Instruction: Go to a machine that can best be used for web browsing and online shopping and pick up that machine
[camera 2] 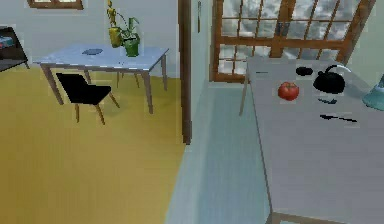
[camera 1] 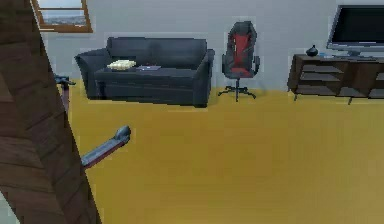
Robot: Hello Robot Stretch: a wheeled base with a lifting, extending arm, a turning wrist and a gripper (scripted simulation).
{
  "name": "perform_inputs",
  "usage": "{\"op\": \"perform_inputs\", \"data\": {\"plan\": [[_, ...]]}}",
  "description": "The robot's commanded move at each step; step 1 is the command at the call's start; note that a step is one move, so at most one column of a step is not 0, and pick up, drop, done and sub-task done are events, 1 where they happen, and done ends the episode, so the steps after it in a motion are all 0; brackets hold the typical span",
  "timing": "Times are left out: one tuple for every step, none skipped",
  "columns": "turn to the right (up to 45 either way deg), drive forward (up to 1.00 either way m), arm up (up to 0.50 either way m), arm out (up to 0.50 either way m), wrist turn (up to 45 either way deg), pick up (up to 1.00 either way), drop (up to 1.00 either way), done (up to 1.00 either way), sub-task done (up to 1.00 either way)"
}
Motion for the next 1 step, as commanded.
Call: {"op": "perform_inputs", "data": {"plan": [[0.0, 1.00, 0.00, 0.00, 0.0, 0.00, 0.00, 0.00, 0.00]]}}
